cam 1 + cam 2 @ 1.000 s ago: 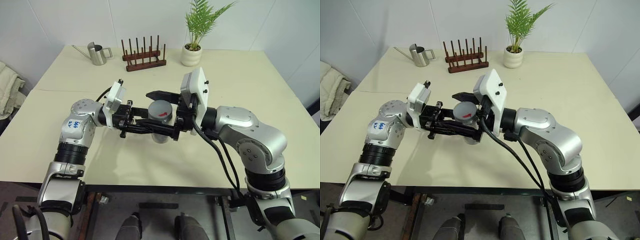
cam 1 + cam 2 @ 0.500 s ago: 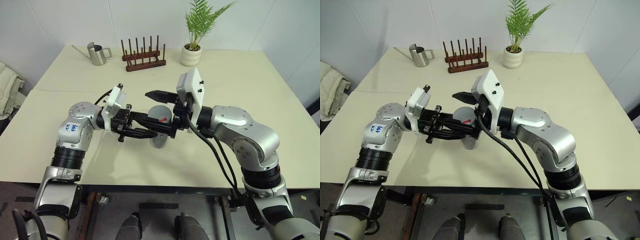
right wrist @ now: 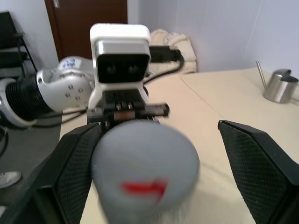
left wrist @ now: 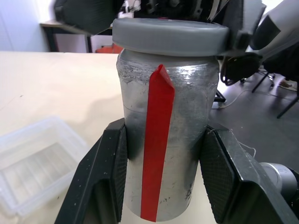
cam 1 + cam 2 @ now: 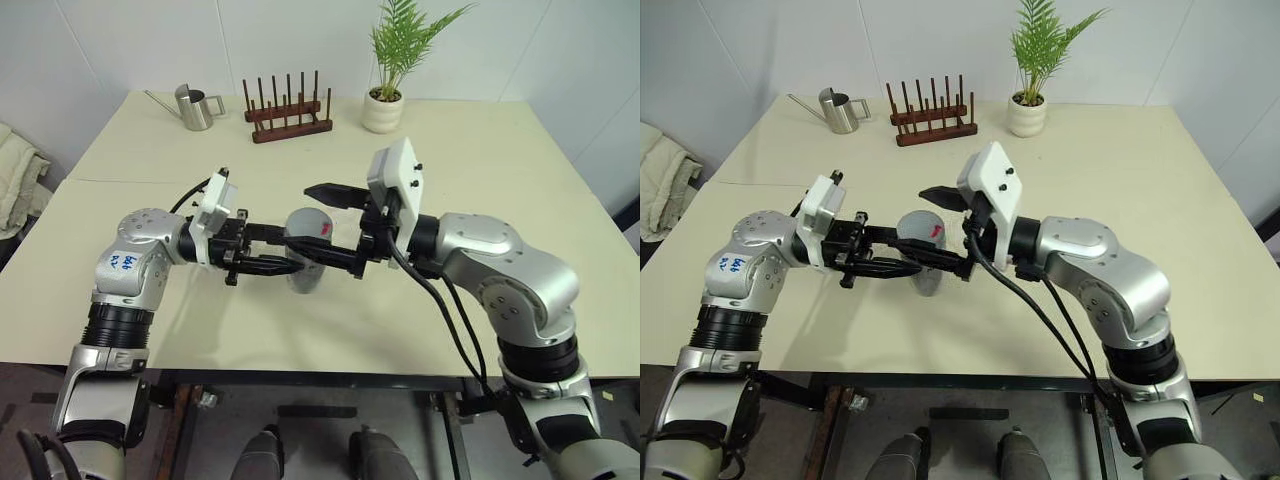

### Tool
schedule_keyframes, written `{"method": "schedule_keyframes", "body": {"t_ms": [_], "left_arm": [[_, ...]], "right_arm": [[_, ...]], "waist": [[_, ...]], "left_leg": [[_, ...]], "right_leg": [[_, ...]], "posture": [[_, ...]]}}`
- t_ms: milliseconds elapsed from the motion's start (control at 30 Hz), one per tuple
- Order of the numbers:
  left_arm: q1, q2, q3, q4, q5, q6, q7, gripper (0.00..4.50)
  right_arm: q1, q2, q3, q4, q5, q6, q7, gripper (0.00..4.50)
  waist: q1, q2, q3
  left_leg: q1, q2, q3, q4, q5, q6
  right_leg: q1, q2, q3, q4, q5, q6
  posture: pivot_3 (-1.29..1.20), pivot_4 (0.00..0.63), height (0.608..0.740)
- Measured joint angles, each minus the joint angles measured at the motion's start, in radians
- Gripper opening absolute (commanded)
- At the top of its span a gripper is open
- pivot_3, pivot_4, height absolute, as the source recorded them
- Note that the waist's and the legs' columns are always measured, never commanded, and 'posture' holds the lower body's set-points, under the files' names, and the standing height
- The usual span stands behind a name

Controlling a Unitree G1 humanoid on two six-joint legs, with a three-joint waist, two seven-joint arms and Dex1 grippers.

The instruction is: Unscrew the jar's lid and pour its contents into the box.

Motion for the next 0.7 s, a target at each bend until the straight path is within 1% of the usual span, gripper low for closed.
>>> {"method": "schedule_keyframes", "body": {"t_ms": [133, 300, 500, 567, 700], "left_arm": [[0.006, 0.004, 0.013, 0.000, -0.001, 0.002, 0.009, 1.84], [0.021, 0.012, 0.016, 0.002, -0.001, 0.000, -0.007, 1.84], [0.021, 0.012, 0.018, 0.013, -0.001, -0.004, -0.009, 1.84], [0.020, 0.012, 0.018, 0.016, -0.001, -0.006, -0.009, 1.84], [0.002, -0.005, 0.017, 0.039, -0.001, -0.017, -0.011, 1.84]], "right_arm": [[0.009, -0.035, -0.032, -0.038, 0.027, 0.030, -0.010, 4.19], [0.020, -0.098, -0.110, -0.054, 0.043, 0.067, -0.056, 4.19], [0.029, -0.126, -0.148, -0.088, 0.082, 0.105, -0.082, 4.19], [0.029, -0.120, -0.150, -0.094, 0.092, 0.105, -0.096, 4.19], [0.013, -0.054, -0.157, -0.092, 0.128, 0.105, -0.134, 4.19]], "waist": [[0.000, 0.000, 0.000], [0.001, 0.000, 0.000], [0.000, 0.000, 0.000], [0.000, 0.000, 0.000], [0.000, 0.000, 0.000]], "left_leg": [[0.000, 0.000, 0.000, 0.000, 0.000, 0.000], [0.000, 0.000, 0.000, 0.000, 0.000, 0.000], [0.000, 0.000, 0.000, 0.000, 0.000, 0.000], [0.000, 0.000, 0.000, 0.000, 0.000, 0.000], [0.000, 0.000, 0.000, 0.000, 0.000, 0.000]], "right_leg": [[0.000, 0.000, 0.000, 0.000, 0.000, 0.000], [0.000, 0.000, 0.000, -0.001, 0.000, 0.000], [0.000, 0.000, 0.000, -0.001, 0.000, 0.000], [0.000, 0.000, 0.000, -0.001, 0.000, 0.000], [0.000, 0.000, 0.000, 0.000, 0.000, 0.000]], "posture": [[0.00, 0.150, 0.740], [0.00, 0.150, 0.740], [0.00, 0.150, 0.740], [0.00, 0.150, 0.740], [0.00, 0.150, 0.740]]}}
